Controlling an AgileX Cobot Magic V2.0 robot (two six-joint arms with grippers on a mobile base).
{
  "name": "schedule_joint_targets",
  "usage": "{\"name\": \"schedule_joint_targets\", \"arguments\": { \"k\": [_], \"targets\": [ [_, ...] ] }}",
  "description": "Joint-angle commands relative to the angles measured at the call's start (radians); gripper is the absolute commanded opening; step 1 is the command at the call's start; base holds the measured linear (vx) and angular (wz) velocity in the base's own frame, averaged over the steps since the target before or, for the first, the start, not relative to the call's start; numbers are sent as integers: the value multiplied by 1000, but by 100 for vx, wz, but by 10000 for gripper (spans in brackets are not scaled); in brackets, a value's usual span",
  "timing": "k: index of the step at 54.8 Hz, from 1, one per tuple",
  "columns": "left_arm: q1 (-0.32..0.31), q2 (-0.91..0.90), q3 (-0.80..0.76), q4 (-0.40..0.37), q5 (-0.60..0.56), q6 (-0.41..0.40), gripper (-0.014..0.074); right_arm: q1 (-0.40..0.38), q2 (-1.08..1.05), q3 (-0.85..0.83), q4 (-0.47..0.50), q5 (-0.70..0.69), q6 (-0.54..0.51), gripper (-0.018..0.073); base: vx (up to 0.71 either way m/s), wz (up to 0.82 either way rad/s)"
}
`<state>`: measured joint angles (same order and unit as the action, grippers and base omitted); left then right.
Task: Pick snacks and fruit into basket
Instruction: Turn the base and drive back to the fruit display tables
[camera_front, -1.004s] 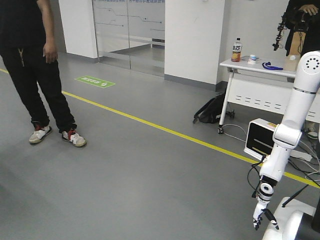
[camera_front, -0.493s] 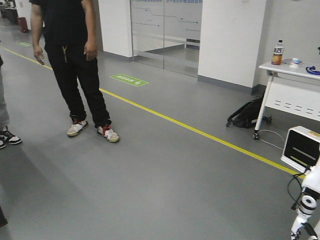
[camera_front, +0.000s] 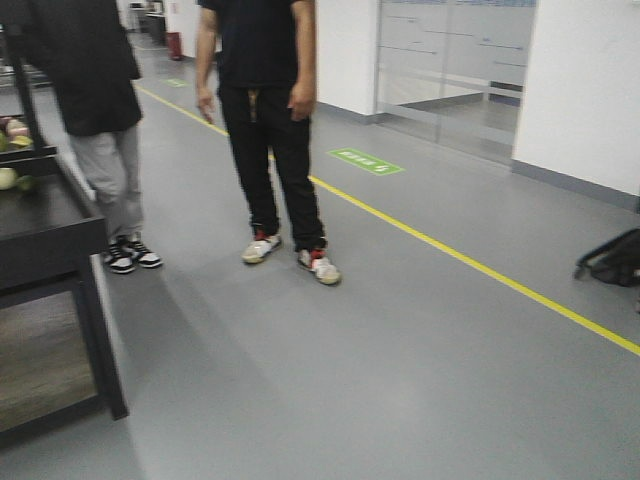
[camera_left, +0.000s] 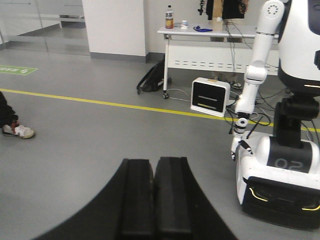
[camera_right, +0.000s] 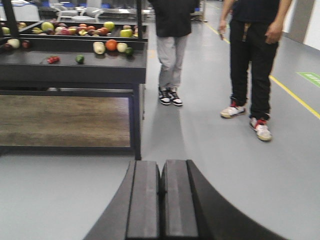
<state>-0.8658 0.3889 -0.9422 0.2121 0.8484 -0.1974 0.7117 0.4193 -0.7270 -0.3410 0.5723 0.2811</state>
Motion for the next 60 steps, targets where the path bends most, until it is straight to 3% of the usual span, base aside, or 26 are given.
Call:
{"name": "schedule_joint_targets", "arguments": {
  "k": [1,60],
  "targets": [
    [0,14,-27,11,-78,1,-8,-4,11,-29,-23,-82,-9,-7,10,45],
    [0,14,-27,10,-78,1,-8,-4,11,-29,-23,-81,-9,-7,15,50]
  ]
}}
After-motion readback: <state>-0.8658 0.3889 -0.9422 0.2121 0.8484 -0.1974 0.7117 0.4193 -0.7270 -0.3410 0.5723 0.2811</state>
